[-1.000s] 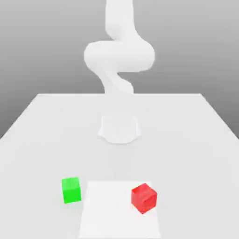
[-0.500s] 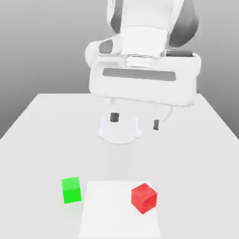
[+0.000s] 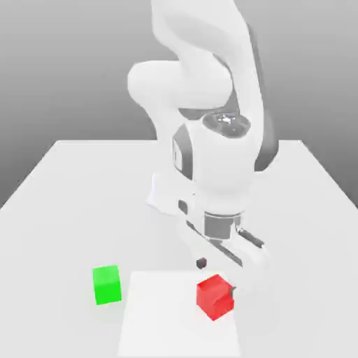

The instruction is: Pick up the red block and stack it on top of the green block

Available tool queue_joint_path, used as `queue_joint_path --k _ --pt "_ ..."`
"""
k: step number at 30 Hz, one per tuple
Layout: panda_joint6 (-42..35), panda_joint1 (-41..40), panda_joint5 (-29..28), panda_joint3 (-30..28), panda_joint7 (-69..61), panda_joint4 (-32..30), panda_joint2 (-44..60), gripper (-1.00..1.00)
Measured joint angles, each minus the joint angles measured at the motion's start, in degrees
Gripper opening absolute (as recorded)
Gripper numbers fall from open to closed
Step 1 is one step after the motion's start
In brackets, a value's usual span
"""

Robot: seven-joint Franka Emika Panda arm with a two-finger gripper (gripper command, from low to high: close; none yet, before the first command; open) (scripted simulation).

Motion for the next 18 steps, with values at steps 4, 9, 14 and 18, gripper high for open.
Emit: queue_joint_path --k 4,9,14,18 --pt "3.17 3.01 -4.31 -3.99 3.14 0.67 4.10 -1.00" --pt "3.65 3.39 -4.74 -4.45 3.48 0.73 4.52 -1.00" --pt "-1.09 0.02 2.25 0.49 -1.62 -0.30 -1.65 -1.00" --pt "-6.00 -0.49 8.86 2.54 -6.54 -1.46 -7.88 -1.00"
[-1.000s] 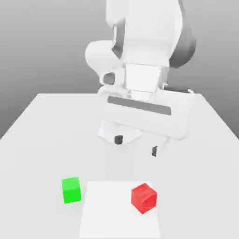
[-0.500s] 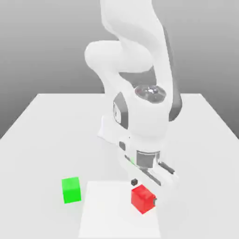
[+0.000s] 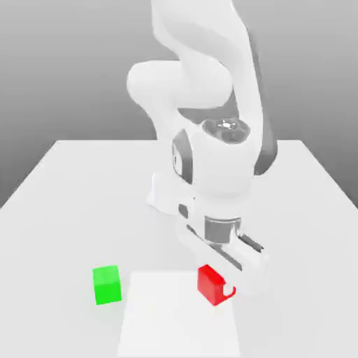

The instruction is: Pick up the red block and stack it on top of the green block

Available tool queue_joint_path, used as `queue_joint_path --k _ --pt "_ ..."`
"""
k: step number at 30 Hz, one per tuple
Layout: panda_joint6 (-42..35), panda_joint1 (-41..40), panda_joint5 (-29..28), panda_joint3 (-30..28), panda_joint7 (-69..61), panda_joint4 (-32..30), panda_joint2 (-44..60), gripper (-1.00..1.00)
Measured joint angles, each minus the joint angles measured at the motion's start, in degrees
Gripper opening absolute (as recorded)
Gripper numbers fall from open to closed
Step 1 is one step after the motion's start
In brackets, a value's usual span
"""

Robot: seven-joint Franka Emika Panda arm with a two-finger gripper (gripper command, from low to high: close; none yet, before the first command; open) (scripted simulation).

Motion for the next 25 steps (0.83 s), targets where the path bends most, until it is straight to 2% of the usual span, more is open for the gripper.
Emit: queue_joint_path --k 6,14,21,22,25 --pt "-3.61 -8.92 3.56 -3.94 -5.05 -1.85 -5.43 -1.00" --pt "-6.56 -17.65 5.43 -11.26 -10.19 -4.44 -11.17 -1.00" --pt "3.04 -19.18 2.11 -12.47 -8.20 -4.18 -1.33 -1.00" --pt "4.75 -19.13 1.71 -12.52 -7.95 -4.16 0.44 1.00" --pt "4.75 -19.13 1.71 -12.51 -7.95 -4.16 0.44 1.00"
